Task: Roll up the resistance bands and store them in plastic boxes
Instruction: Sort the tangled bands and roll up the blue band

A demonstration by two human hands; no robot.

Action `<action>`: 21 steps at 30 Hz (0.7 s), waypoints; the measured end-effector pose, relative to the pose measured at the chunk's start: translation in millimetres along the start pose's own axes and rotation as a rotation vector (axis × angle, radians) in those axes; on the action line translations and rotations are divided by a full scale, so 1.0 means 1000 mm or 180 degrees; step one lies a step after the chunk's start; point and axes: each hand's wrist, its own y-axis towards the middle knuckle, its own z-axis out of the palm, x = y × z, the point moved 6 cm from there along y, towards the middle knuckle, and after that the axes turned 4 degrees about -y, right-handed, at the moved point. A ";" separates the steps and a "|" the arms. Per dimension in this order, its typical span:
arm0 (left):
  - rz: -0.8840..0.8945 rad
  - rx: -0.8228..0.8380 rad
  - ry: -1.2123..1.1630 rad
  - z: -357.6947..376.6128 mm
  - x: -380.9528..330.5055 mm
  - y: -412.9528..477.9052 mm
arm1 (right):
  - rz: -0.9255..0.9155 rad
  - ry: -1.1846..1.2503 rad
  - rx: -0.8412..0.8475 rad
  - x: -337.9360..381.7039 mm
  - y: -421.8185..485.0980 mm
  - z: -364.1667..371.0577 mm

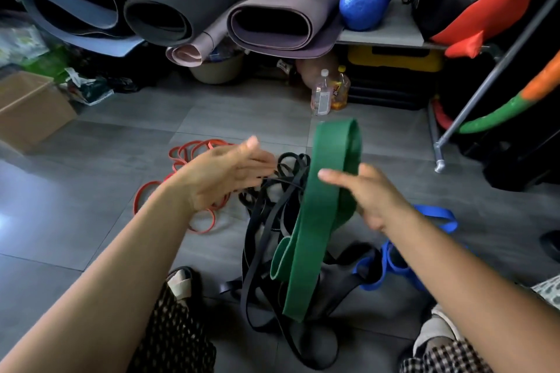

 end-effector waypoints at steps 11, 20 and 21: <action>0.0539 -0.0222 -0.0077 0.100 0.045 0.012 | 0.0204 0.1403 -0.0034 0.023 0.004 -0.026; -0.0474 -0.0599 -0.1296 0.104 0.064 0.030 | 0.0546 -0.0315 0.0622 -0.060 -0.041 0.001; -0.0668 -0.0574 -0.1245 0.108 0.074 0.031 | 0.0525 -0.0270 0.0516 -0.066 -0.044 -0.001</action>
